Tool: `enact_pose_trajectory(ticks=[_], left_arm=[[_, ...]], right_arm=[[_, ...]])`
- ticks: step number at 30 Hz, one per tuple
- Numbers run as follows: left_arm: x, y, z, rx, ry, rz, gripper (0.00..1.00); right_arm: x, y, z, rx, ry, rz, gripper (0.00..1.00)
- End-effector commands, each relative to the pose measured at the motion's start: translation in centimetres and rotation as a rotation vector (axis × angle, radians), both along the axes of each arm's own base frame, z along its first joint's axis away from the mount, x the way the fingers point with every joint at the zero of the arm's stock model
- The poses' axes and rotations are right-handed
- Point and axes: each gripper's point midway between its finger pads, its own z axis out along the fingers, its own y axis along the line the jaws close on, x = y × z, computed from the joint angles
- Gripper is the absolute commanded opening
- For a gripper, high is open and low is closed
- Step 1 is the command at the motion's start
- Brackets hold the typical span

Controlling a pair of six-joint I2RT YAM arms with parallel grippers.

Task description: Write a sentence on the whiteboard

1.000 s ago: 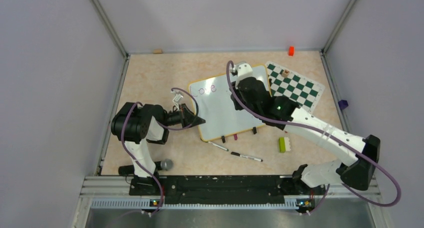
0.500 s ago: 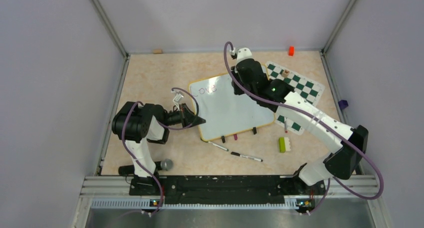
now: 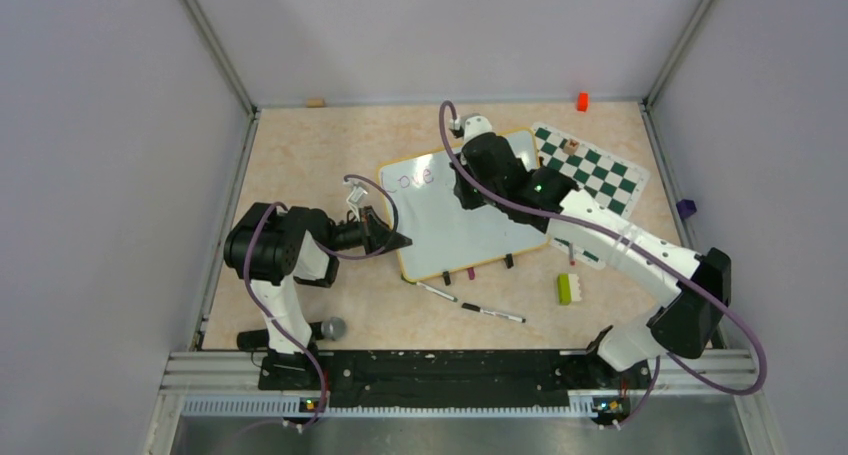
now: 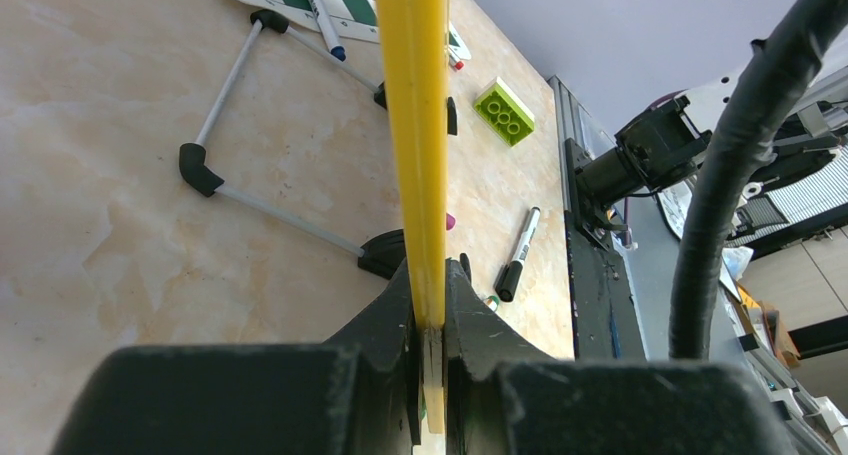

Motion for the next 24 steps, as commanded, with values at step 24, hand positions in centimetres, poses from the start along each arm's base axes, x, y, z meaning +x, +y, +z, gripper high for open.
enact_pose_trajectory(ticks=[24], left_arm=[[-1.0,-0.8,0.7,0.005,-0.128,-0.061,0.00]], right_arm=[[-2.1,4.5,-0.2,0.038,-0.069,-0.026,0.00]])
